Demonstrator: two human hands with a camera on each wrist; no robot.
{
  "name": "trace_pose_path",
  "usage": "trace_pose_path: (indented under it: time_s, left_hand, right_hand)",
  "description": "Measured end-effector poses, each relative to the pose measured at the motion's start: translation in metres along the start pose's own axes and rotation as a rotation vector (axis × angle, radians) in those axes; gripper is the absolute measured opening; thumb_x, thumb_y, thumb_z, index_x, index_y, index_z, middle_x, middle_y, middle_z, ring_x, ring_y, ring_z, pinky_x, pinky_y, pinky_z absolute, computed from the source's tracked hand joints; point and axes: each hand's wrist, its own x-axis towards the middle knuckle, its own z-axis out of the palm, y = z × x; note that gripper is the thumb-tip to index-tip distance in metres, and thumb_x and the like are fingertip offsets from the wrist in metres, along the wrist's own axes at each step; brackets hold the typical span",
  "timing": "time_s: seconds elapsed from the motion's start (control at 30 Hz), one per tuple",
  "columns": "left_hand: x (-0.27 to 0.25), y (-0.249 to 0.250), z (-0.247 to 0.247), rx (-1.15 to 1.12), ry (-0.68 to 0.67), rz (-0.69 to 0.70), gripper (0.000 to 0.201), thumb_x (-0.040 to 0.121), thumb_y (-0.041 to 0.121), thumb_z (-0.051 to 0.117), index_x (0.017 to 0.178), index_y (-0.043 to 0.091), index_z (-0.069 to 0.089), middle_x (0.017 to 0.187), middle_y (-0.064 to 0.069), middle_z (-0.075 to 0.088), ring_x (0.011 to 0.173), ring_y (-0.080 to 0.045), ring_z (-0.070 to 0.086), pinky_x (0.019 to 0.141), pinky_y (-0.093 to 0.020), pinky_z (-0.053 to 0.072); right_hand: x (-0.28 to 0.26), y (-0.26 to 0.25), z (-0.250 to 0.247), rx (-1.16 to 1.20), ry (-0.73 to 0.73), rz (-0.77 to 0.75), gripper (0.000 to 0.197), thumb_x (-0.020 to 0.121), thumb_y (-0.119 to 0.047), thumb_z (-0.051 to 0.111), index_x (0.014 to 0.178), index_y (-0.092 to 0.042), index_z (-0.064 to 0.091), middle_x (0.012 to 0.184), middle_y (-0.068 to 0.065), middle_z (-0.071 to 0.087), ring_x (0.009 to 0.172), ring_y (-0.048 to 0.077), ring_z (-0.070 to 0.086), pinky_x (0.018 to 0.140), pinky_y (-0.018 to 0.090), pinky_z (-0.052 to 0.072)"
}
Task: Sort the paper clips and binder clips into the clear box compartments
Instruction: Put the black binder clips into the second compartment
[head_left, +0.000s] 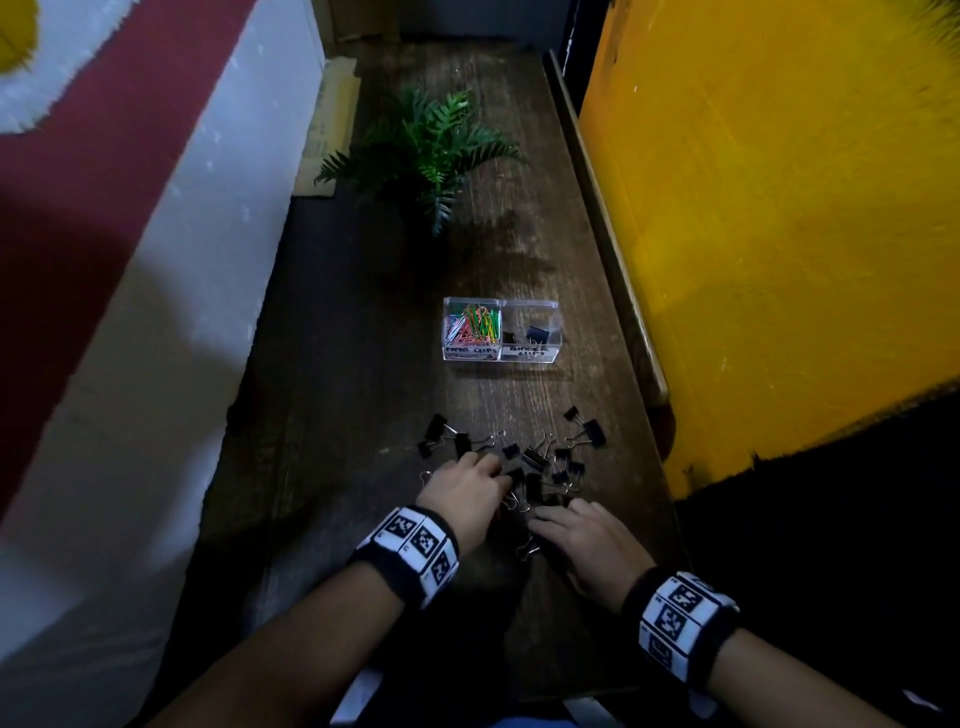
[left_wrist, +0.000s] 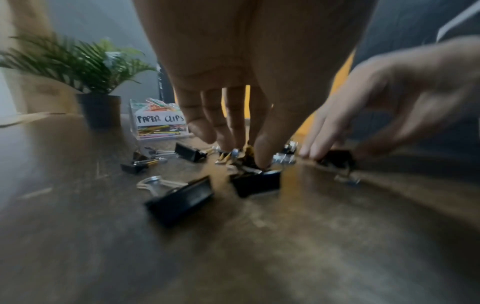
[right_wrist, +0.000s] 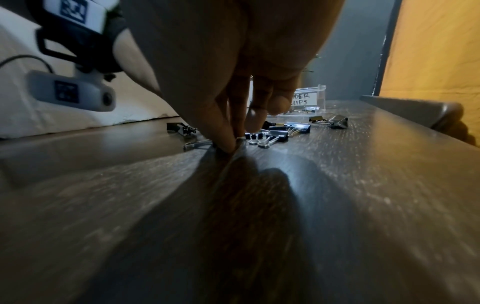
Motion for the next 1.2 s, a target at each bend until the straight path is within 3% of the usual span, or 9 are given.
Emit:
trace_pose_path:
  time_s: [0.1,0.2,0.27,0.47,0.8,0.97,1.13,1.2]
  left_hand:
    - [0.004,-0.005,-0.001,0.035,-0.033,0.007,0.046,0.089,0.012,0.052,0.134,0.019,0.048,0.131,-0.002,0.044,0.118,-0.022,0.04,0.097,-0.034,0.038]
    - [0.003,-0.009,0.004,-0.02,-0.031,-0.022,0.046,0.089,0.013,0.054,0.134,0.02,0.047,0.13,-0.002,0.045,0.117,-0.022,0.041,0.095,-0.035,0.041]
    - [0.002,-0.011,0.007,-0.094,-0.036,-0.063,0.05,0.088,0.015,0.057,0.136,0.023,0.045,0.131,-0.001,0.043,0.119,-0.021,0.041,0.095,-0.035,0.043]
    - [-0.001,-0.011,0.011,-0.184,-0.014,-0.108,0.04,0.087,0.015,0.058,0.124,0.026,0.052,0.121,-0.001,0.046,0.116,-0.022,0.045,0.091,-0.037,0.047]
    - [-0.008,-0.016,0.008,-0.255,0.066,-0.138,0.036,0.085,0.025,0.062,0.12,0.026,0.055,0.117,0.002,0.048,0.111,-0.02,0.049,0.087,-0.034,0.048]
    - [-0.004,-0.028,-0.013,-0.37,0.212,-0.218,0.027,0.079,0.033,0.068,0.105,0.03,0.062,0.106,0.01,0.053,0.097,-0.017,0.058,0.078,-0.03,0.05]
    - [0.038,-0.042,-0.056,-0.444,0.356,-0.263,0.025,0.075,0.027,0.075,0.098,0.029,0.065,0.1,0.008,0.057,0.089,-0.015,0.059,0.08,-0.034,0.054]
    - [0.063,-0.048,-0.072,-0.43,0.39,-0.256,0.024,0.075,0.026,0.074,0.097,0.027,0.065,0.102,0.005,0.059,0.092,-0.017,0.059,0.083,-0.036,0.052]
  right_hand:
    - [0.0,0.003,0.003,0.026,0.042,-0.015,0.045,0.093,-0.022,0.041,0.137,-0.019,0.047,0.136,-0.001,0.051,0.113,0.019,0.047,0.092,0.031,0.036]
    - [-0.001,0.009,0.007,0.048,0.1,0.017,0.041,0.083,-0.026,0.058,0.124,-0.022,0.057,0.117,-0.004,0.06,0.101,0.016,0.054,0.085,0.027,0.04]
    - [0.002,0.011,0.003,0.108,0.153,0.076,0.041,0.078,-0.023,0.065,0.119,-0.024,0.058,0.112,-0.007,0.059,0.099,0.014,0.054,0.085,0.023,0.041]
    - [0.028,0.015,-0.019,0.128,0.21,0.073,0.04,0.083,-0.024,0.063,0.122,-0.025,0.052,0.117,-0.009,0.05,0.105,0.009,0.049,0.095,0.026,0.043]
    - [0.05,0.019,-0.02,0.062,0.025,0.057,0.042,0.087,-0.022,0.061,0.127,-0.02,0.048,0.124,-0.001,0.047,0.115,0.017,0.047,0.099,0.029,0.041]
    - [0.052,0.023,-0.018,0.088,0.03,0.067,0.037,0.088,-0.023,0.06,0.123,-0.02,0.051,0.121,-0.001,0.053,0.113,0.016,0.047,0.098,0.028,0.041]
    - [0.042,0.029,-0.02,0.361,0.244,0.212,0.035,0.082,-0.025,0.067,0.116,-0.025,0.058,0.113,-0.009,0.058,0.105,0.006,0.052,0.094,0.024,0.045]
    - [0.037,0.029,-0.024,0.482,0.374,0.283,0.034,0.08,-0.02,0.071,0.112,-0.026,0.062,0.106,-0.013,0.059,0.094,-0.001,0.054,0.086,0.016,0.046]
